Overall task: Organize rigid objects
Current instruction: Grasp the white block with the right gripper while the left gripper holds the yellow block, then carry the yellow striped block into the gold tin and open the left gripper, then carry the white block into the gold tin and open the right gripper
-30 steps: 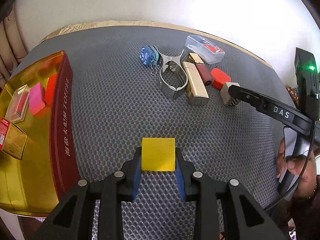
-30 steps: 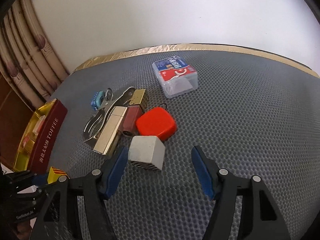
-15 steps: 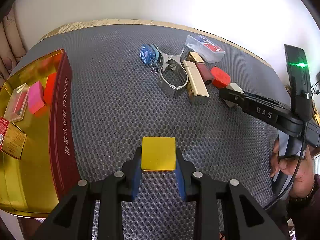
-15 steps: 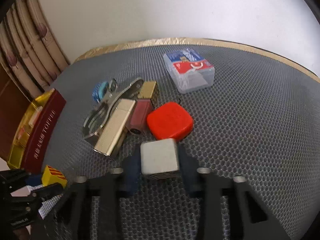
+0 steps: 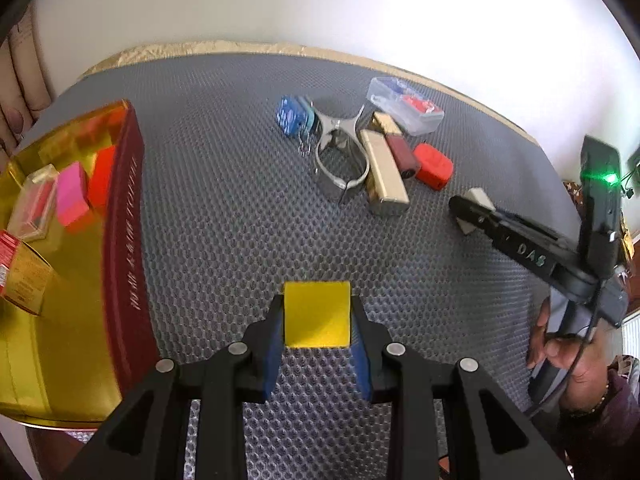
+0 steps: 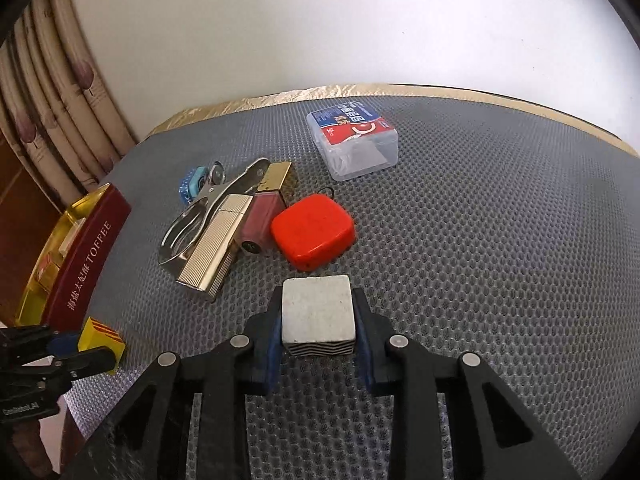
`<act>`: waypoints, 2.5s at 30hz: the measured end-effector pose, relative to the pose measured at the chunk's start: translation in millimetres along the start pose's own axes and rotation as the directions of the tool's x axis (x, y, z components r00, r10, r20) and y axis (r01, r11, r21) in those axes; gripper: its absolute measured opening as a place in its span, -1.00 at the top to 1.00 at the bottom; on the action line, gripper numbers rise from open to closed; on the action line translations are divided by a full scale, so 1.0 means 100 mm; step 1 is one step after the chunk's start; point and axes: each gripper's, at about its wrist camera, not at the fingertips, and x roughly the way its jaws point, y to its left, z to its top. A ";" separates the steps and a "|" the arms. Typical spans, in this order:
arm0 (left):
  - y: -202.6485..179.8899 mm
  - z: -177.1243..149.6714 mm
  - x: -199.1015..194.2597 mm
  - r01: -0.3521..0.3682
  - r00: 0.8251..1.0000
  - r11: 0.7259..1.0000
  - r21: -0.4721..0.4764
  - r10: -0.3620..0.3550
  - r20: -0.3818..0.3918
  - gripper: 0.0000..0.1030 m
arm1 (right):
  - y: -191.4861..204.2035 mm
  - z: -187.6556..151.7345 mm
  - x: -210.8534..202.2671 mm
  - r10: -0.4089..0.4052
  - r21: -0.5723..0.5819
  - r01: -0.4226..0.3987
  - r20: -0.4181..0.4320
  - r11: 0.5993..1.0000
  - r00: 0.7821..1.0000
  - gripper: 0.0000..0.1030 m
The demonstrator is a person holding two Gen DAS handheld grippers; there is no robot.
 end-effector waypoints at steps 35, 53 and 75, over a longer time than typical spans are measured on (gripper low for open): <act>1.38 0.41 -0.26 -0.242 0.970 0.964 -0.114 0.243 -0.011 0.23 | -0.02 -0.01 0.00 0.002 0.009 -0.002 -0.005 1.000 1.000 0.42; 1.30 -0.62 -1.45 -0.325 0.887 0.905 -0.274 0.392 0.244 -0.18 | 0.41 0.11 -0.14 0.027 -0.049 -0.029 -0.040 0.998 0.999 0.44; 1.52 -0.73 -1.40 -0.343 0.883 0.886 -0.311 0.417 0.214 -0.18 | 3.02 0.04 0.27 0.291 -0.310 -0.380 -0.297 0.872 0.909 0.44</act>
